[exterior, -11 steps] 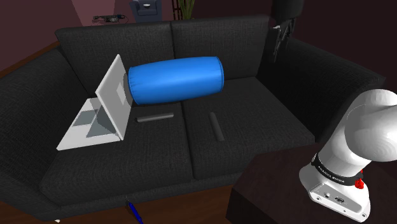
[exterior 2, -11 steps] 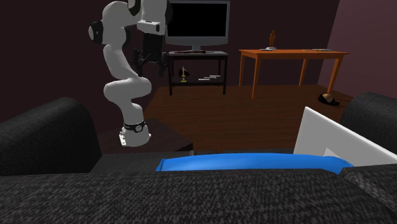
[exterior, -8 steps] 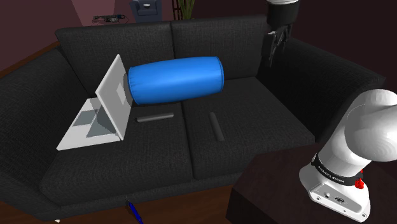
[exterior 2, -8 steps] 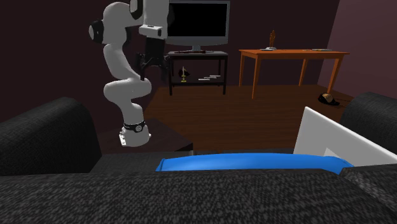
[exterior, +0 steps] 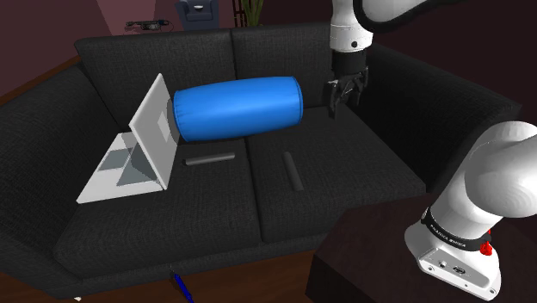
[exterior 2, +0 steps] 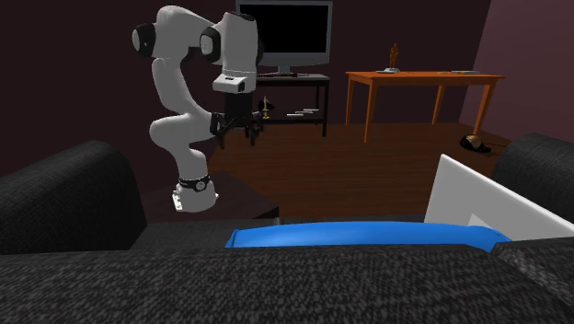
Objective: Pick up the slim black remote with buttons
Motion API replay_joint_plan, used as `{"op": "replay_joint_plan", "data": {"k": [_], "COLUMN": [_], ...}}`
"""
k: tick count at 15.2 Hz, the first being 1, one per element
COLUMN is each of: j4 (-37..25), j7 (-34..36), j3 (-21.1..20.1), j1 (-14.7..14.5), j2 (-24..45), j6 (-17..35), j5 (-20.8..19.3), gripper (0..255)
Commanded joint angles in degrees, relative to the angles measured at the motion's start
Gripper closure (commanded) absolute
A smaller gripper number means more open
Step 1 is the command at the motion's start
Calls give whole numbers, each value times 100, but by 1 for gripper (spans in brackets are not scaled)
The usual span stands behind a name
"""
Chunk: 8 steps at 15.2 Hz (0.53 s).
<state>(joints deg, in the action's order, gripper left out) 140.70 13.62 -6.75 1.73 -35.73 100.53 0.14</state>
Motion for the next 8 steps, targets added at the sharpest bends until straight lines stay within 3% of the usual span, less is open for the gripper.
{"op": "replay_joint_plan", "data": {"k": [1, 8], "j4": [150, 325], "j7": [309, 1160], "j3": [-87, -283], "j1": [28, 147], "j2": [303, 1555], "j6": [429, 1773], "j5": [146, 548], "gripper": [0, 0]}}
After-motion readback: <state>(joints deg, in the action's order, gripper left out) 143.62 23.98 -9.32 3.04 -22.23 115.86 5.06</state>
